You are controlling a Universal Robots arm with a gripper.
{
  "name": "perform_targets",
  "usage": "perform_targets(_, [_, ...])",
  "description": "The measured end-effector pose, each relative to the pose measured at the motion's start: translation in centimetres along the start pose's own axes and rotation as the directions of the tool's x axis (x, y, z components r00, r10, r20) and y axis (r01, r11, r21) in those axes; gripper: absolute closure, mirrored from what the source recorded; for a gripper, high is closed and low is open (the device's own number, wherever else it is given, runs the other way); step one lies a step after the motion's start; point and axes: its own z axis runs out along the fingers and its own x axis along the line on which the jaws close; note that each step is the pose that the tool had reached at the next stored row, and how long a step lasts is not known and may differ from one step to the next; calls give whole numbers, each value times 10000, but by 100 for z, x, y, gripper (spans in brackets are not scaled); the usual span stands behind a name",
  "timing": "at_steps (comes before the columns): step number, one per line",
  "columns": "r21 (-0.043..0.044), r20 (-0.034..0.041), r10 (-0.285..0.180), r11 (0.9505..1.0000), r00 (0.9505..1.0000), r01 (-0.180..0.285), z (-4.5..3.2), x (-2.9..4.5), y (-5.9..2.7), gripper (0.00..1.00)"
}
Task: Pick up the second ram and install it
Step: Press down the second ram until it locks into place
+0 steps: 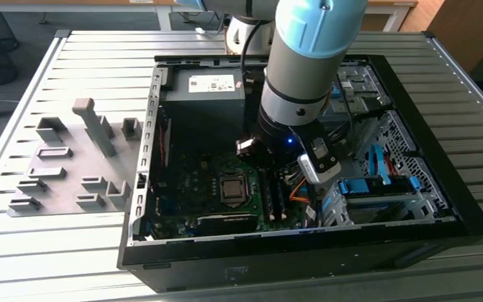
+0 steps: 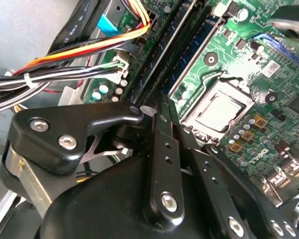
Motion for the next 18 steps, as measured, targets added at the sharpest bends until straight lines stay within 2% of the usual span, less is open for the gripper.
perform_targets(4, [-18,5,-2,10000,10000,2,-13,-1,3,88])
perform_targets(5, [-37,10,-2,10000,10000,2,-32,-1,6,88])
perform_targets(7, [-6,-1,-1,10000,10000,1,-106,3,4,88])
perform_targets(10, [-6,-1,-2,10000,10000,2,-185,6,6,88])
perform_targets(18, [-6,0,-1,10000,10000,1,-206,7,7,88])
